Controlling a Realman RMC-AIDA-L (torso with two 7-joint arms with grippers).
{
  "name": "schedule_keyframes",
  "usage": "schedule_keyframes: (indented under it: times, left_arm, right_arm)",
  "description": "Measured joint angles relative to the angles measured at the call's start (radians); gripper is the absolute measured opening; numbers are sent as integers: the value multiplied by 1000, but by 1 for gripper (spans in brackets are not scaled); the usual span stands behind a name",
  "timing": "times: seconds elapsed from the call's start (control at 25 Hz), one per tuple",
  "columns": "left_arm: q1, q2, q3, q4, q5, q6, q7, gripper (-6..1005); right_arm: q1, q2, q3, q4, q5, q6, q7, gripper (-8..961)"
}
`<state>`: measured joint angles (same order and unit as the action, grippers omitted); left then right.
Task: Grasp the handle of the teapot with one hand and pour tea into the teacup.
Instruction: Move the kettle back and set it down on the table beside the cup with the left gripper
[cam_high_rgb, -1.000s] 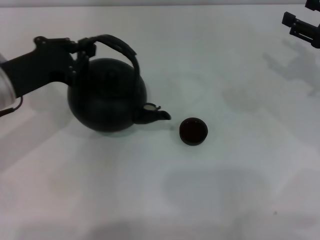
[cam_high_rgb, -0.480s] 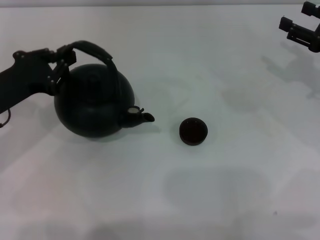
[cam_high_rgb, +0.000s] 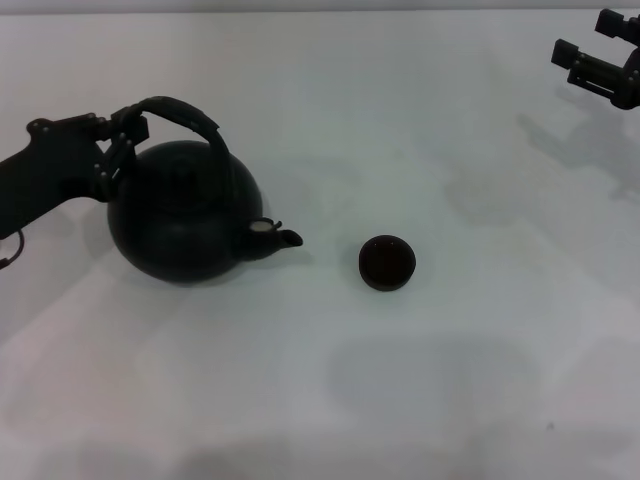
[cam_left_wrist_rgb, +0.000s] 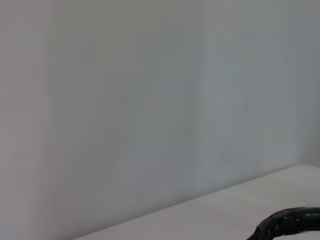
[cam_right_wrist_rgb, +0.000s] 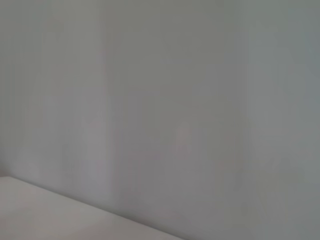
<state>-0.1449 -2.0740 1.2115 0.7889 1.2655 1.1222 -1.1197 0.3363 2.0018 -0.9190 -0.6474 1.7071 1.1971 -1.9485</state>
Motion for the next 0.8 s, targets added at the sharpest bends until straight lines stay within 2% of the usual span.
schedule_keyframes:
  times: [0.8]
  left_arm:
    - [-2,3,-9,-56,5,-5,5,112]
  right_arm:
    - [3,2,0,0,3,1,1,784]
